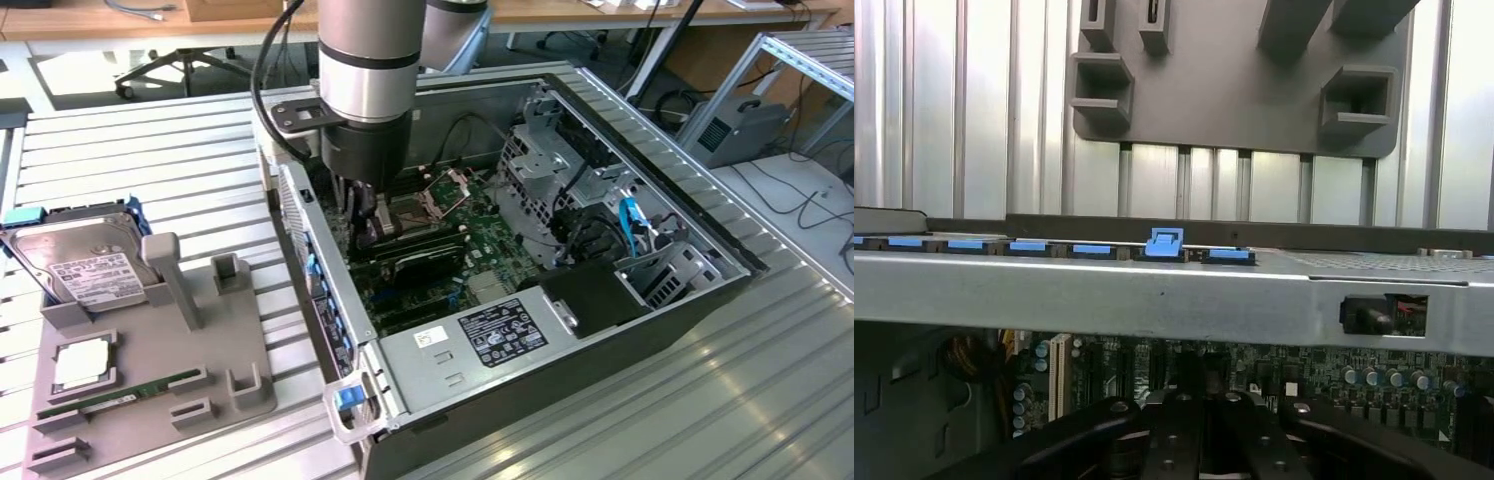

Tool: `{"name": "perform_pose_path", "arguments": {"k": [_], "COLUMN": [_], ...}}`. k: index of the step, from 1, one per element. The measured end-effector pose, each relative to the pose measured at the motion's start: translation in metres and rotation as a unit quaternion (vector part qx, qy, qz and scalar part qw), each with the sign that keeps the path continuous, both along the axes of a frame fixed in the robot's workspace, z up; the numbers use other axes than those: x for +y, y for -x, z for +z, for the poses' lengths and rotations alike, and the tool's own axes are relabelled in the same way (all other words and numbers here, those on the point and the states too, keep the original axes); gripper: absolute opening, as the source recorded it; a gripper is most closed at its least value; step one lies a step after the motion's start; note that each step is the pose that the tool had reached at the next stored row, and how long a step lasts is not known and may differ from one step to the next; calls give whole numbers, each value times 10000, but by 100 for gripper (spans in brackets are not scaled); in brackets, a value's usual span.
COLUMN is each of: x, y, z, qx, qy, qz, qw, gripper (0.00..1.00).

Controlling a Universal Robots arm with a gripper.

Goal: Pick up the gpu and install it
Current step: 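Press down on the gpu until it lock into place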

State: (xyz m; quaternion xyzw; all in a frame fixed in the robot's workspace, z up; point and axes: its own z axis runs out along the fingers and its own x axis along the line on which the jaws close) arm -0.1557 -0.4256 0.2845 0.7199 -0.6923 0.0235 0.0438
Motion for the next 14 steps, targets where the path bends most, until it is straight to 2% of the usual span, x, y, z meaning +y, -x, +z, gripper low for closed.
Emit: {"name": "perform_pose_path", "arguments": {"k": [4,14], "x": [-8,-66], "y": [-16,-42], "z": [-32,-96], "qx": [8,26], "qy": [0,0], "qz": [0,0], "qw": [10000,10000], "gripper": [11,11]}}
